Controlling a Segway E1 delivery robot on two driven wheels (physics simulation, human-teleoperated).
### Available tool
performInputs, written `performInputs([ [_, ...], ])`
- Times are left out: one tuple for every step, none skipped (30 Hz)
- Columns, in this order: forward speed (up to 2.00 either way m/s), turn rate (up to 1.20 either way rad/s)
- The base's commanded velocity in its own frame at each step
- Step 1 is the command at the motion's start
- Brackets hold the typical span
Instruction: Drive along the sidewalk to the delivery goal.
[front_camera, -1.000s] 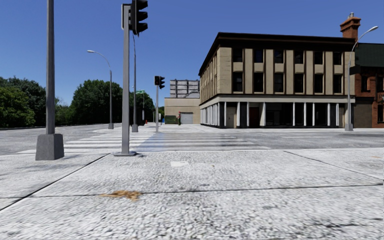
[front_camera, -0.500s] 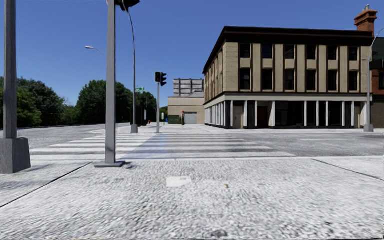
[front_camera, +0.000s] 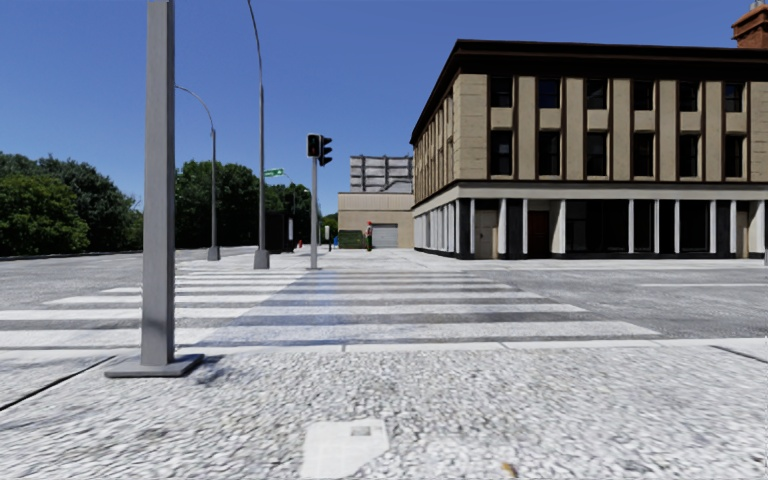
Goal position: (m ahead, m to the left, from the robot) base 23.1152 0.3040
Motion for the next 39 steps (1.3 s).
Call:
performInputs([
  [2.0,0.0],
  [2.0,0.0],
  [2.0,0.0],
  [2.0,0.0],
  [2.0,0.08],
  [2.0,0.18],
  [2.0,0.18],
  [2.0,0.35],
  [2.0,0.48],
  [2.0,0.53],
  [2.0,0.53],
  [2.0,0.55],
  [2.0,0.5],
  [2.0,0.5],
  [2.0,0.29],
  [2.0,0.13],
  [2.0,0.01],
  [2.0,0.01],
  [2.0,0.0],
  [2.0,0.0],
  [2.0,0.0],
  [2.0,0.0],
  [2.0,0.0],
  [2.0,0.0],
  [2.0,0.0],
  [2.0,0.0],
  [2.0,0.0],
  [2.0,0.0],
  [2.0,0.0],
  [2.0,0.0],
  [2.0,0.0],
  [2.0,0.0],
  [2.0,0.0],
  [2.0,0.0],
  [2.0,0.0],
  [2.0,0.0],
  [2.0,0.0],
  [2.0,0.0],
  [2.0,0.0],
])
